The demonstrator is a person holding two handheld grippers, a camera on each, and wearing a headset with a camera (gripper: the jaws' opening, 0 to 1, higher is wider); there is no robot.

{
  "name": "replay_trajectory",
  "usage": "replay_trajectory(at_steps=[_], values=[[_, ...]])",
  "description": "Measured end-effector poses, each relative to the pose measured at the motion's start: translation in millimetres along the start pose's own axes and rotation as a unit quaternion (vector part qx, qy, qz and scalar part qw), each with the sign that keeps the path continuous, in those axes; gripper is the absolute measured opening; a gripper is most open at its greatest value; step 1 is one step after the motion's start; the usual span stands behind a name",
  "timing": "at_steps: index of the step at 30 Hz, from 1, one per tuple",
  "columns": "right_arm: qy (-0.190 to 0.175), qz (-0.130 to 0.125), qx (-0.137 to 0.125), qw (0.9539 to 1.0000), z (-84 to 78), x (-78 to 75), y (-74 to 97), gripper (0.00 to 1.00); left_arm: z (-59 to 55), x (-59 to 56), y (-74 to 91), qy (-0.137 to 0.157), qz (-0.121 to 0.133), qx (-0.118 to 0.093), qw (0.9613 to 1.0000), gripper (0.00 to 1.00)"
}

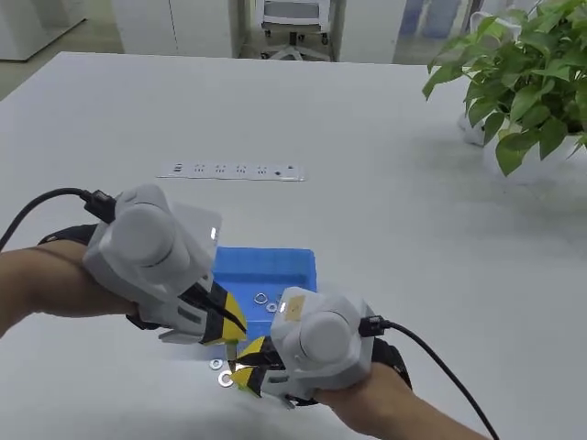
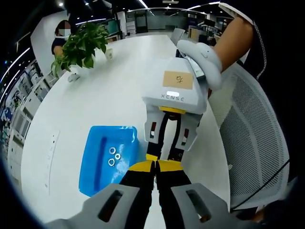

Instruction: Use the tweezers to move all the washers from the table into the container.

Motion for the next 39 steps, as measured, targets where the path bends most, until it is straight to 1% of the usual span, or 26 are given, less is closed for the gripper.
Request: replay_trajectory(at_steps=[6,14,18,21,35,39], values=[[-0.001,-0.005,-0.006,1.0000,0.4,-2.4,2.2,0.12,3.6,0.8,-0.4,-0.004,-0.001,-0.004,1.0000,0.05],[-0.001,-0.001,-0.014,0.9999,0.8,-3.1,2.1,0.12,5.8,0.3,-1.4,-0.004,-0.004,-0.012,0.9999,0.05],[0.001,-0.001,-0.015,0.9999,0.7,-3.2,1.0,0.12,5.3,-0.5,-2.1,-0.004,-0.006,-0.011,0.9999,0.05],[0.003,-0.002,-0.017,0.9999,0.4,-3.4,0.3,0.12,5.0,-0.8,-2.5,-0.002,-0.007,-0.015,0.9999,0.05],[0.007,0.000,-0.010,0.9999,-3.9,-3.9,-3.0,0.12,0.9,-3.1,-6.5,0.002,-0.015,-0.008,0.9998,0.05],[0.007,0.001,-0.012,0.9999,-2.8,-3.9,-3.9,0.12,1.1,-3.2,-6.4,0.004,-0.014,-0.011,0.9998,0.05]])
Point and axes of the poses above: the centre of the closed fingertips' face, and the gripper's own axes: y roughly backward along the fingers, x roughly to its left, z roughly out of its top, the point moved 10 cm from there along y, roughly backward along the fingers, and after that the axes turned 14 degrees about -y, right-handed, at the moved point
